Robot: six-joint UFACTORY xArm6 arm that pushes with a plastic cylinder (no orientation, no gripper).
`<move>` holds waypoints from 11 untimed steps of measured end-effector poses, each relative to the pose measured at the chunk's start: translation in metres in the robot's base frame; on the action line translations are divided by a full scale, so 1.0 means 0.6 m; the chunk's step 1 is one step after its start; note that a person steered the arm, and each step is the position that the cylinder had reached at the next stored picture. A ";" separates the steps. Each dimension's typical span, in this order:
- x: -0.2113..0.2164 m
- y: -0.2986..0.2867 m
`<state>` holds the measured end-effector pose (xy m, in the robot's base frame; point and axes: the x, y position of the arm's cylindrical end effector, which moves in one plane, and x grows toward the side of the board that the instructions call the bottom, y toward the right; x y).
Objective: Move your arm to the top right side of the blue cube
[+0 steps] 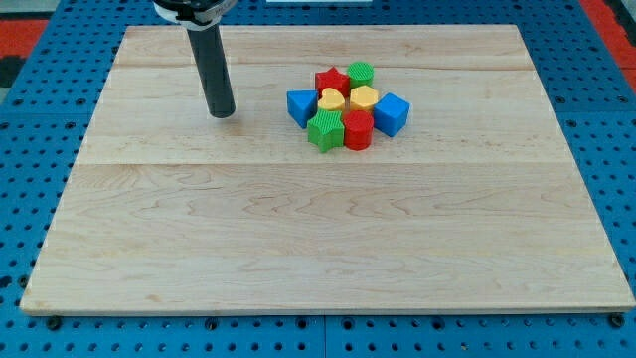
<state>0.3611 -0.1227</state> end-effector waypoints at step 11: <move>0.030 0.503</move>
